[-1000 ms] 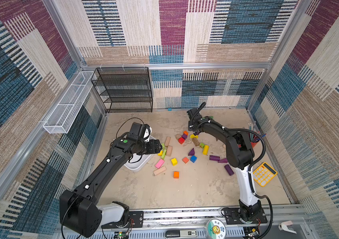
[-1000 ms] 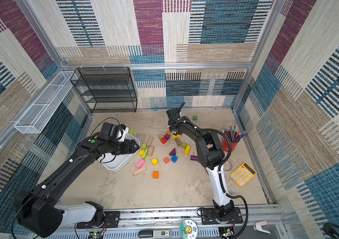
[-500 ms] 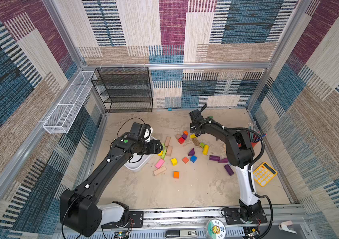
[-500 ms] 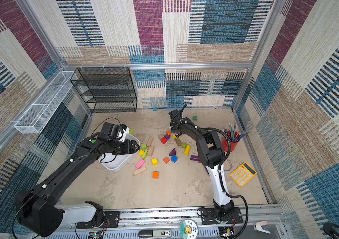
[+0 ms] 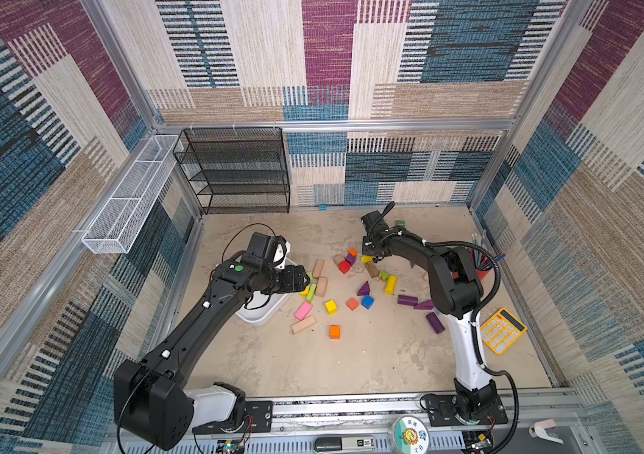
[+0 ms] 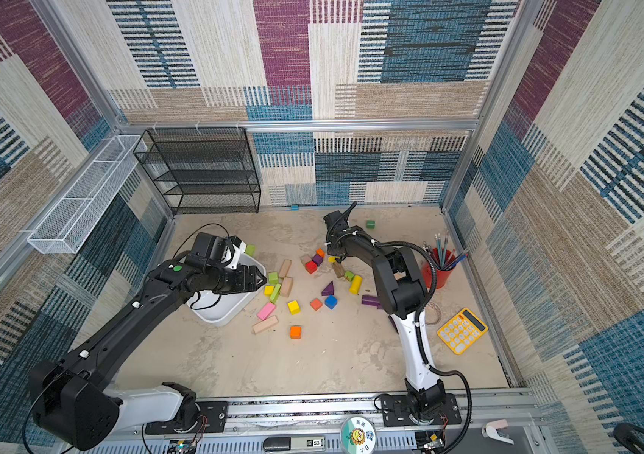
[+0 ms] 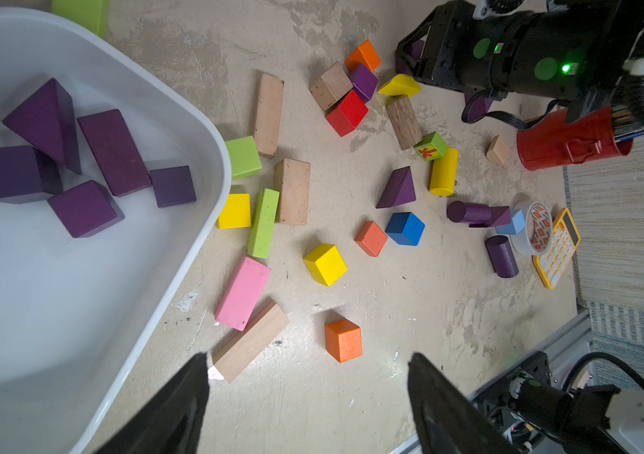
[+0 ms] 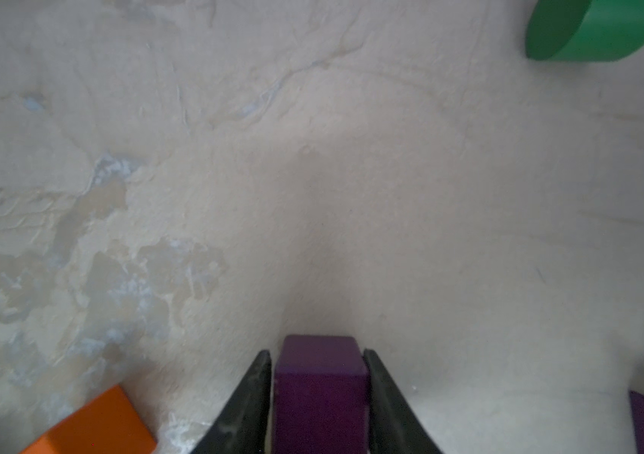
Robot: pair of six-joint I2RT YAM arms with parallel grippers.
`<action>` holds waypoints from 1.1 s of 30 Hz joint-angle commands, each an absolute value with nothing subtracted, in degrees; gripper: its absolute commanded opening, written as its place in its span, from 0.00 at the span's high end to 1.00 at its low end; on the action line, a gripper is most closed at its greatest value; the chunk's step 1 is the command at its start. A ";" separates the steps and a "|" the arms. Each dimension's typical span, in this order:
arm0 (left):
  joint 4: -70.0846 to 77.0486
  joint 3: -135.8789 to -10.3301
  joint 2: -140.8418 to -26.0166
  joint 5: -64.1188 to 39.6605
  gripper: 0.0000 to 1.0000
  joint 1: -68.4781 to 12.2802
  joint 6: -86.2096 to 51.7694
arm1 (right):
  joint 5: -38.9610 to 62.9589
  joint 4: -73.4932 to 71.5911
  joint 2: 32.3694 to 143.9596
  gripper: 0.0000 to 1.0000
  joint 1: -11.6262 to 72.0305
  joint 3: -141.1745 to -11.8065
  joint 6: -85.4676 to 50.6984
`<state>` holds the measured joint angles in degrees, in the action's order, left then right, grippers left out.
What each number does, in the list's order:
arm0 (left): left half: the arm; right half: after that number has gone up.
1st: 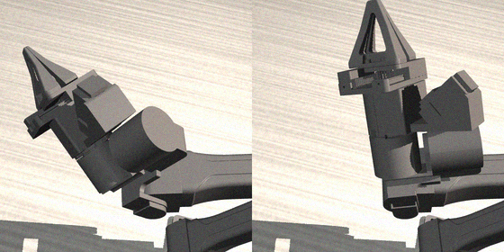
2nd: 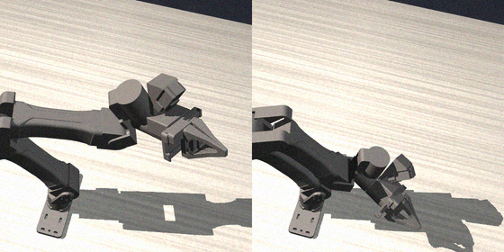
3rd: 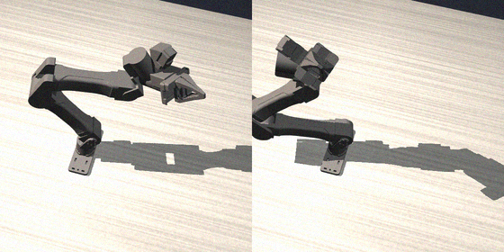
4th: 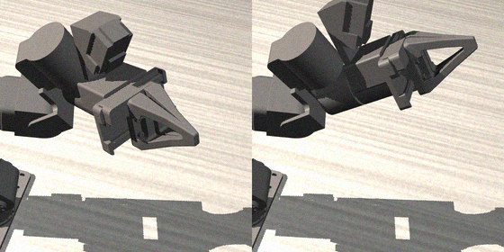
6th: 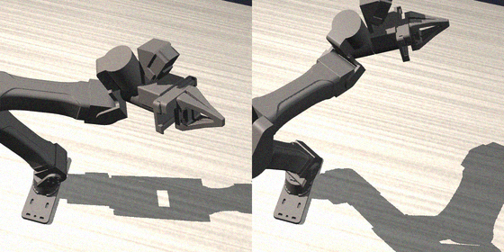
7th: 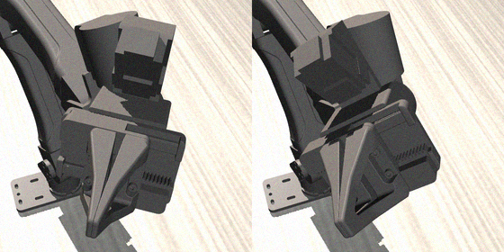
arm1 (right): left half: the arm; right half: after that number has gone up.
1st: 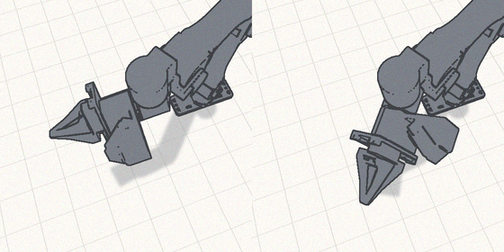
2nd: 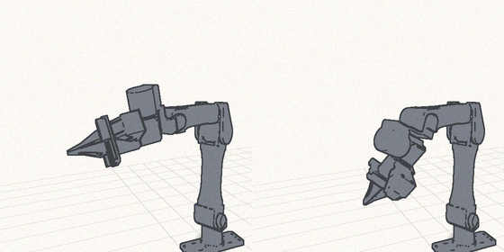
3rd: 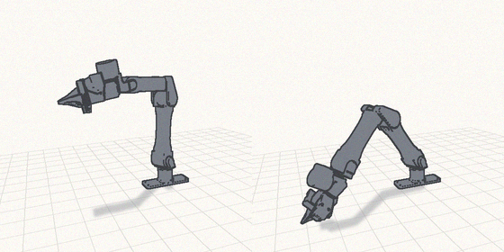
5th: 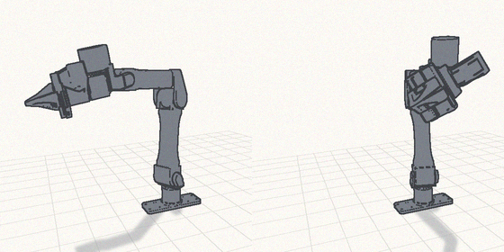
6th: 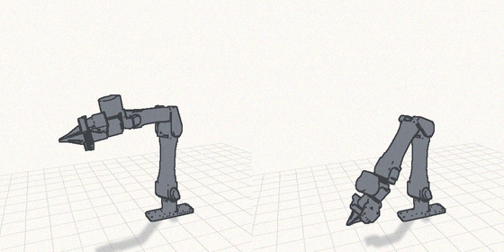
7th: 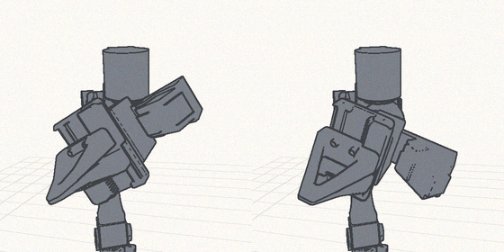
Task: Pick purple bricks into the storage bin
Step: Pick up the building block from the center of the board.
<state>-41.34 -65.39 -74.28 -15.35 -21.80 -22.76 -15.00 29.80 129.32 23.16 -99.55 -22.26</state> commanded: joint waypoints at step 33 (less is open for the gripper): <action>-41.35 -65.92 -75.59 -13.27 0.19 -18.03 -22.14 | -15.57 24.17 116.29 0.72 25.14 -93.33 -20.41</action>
